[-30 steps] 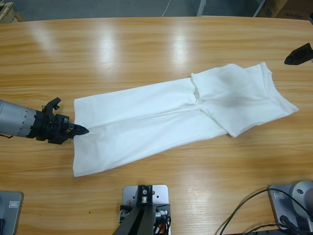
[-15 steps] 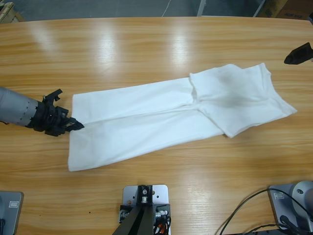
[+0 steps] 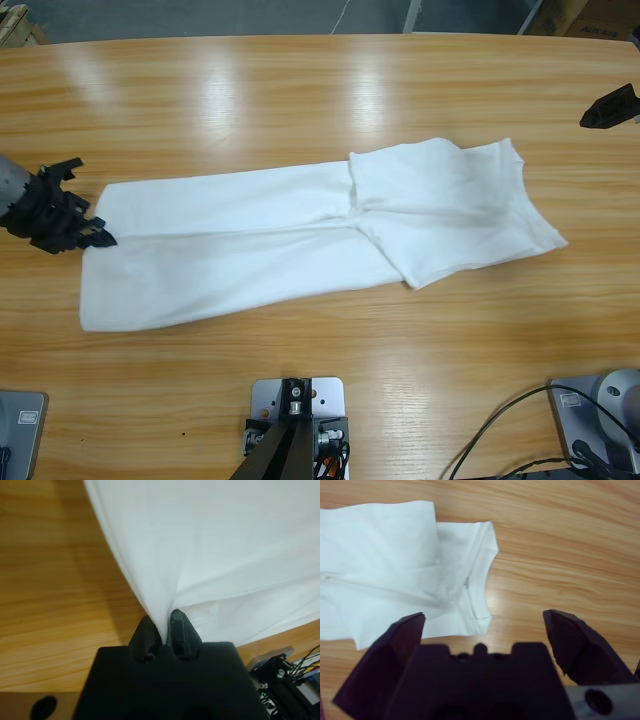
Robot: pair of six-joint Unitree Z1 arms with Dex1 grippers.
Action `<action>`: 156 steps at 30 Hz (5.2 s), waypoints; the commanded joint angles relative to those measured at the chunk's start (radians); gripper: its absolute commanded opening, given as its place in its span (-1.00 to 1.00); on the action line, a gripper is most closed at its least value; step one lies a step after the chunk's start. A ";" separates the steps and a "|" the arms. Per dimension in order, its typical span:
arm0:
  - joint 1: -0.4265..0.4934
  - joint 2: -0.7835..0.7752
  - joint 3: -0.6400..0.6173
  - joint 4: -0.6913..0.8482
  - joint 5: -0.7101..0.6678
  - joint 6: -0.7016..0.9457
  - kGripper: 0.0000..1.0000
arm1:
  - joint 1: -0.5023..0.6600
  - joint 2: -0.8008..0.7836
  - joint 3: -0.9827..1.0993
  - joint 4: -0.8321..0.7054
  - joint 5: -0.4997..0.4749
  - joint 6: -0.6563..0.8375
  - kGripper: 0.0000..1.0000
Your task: Fold clothes
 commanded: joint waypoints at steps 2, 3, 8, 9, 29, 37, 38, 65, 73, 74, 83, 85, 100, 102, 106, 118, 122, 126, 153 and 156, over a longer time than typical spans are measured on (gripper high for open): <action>0.248 0.070 -0.069 0.078 0.048 0.077 -1.00 | -0.008 0.043 0.014 -0.005 0.019 0.009 0.92; 0.281 0.075 -0.081 0.091 0.057 0.101 -1.00 | -0.009 0.046 0.013 -0.006 0.019 0.009 0.92; 0.375 0.102 -0.126 0.135 0.094 0.171 -1.00 | -0.010 0.058 0.013 -0.014 0.020 0.010 0.92; 0.389 0.105 -0.130 0.138 0.097 0.173 -1.00 | -0.010 0.060 0.013 -0.015 0.020 0.012 0.92; -0.280 0.160 -0.629 0.421 0.018 -0.115 -1.00 | -0.012 0.087 0.032 -0.017 0.066 0.002 0.95; -0.282 0.168 -0.612 0.436 0.021 -0.115 -1.00 | -0.012 0.092 0.050 -0.024 0.079 0.003 0.95; -0.268 0.161 -0.602 0.435 0.022 -0.107 -1.00 | -0.011 0.093 0.054 -0.028 0.083 0.003 0.95; 0.331 -0.079 -0.212 0.264 0.011 0.097 0.64 | 0.016 0.091 0.059 -0.028 0.099 0.035 0.98; 0.122 -0.239 -0.245 0.262 0.073 0.326 0.94 | 0.375 0.162 0.097 -0.211 0.315 -0.448 0.97; 0.092 -0.248 -0.243 0.263 0.091 0.394 0.94 | 0.397 0.180 0.111 -0.234 0.329 -0.497 0.96; -0.099 -0.214 -0.290 0.214 0.146 0.760 0.93 | 0.414 0.327 0.025 -0.266 0.268 -0.771 -1.00; -0.174 -0.148 -0.317 0.213 0.134 0.775 0.92 | 0.414 0.352 -0.003 -0.265 0.270 -0.773 -1.00; -0.330 0.187 -0.371 0.143 0.197 0.815 0.93 | 0.413 0.541 -0.012 -0.350 0.314 -0.785 -1.00; -0.330 0.198 -0.373 0.136 0.202 0.814 0.94 | 0.413 0.558 -0.012 -0.350 0.315 -0.785 -1.00; -0.330 0.217 -0.378 0.132 0.248 0.799 0.94 | 0.420 0.593 -0.012 -0.350 0.308 -0.785 -1.00; -0.330 0.261 -0.382 0.121 0.254 0.781 0.94 | 0.418 0.688 -0.006 -0.357 0.204 -0.749 -1.00; -0.330 0.250 -0.379 0.123 0.254 0.780 0.94 | 0.391 0.700 0.027 -0.381 0.165 -0.730 -1.00; -0.330 0.228 -0.375 0.126 0.254 0.780 0.94 | 0.335 0.700 0.078 -0.397 0.122 -0.723 -1.00; -0.130 0.043 -0.318 0.120 0.052 0.445 0.94 | 0.139 0.489 0.154 -0.302 -0.105 -0.550 -1.00; -0.128 0.020 -0.312 0.121 -0.061 0.375 0.93 | 0.231 0.377 0.151 -0.290 -0.098 -0.476 0.18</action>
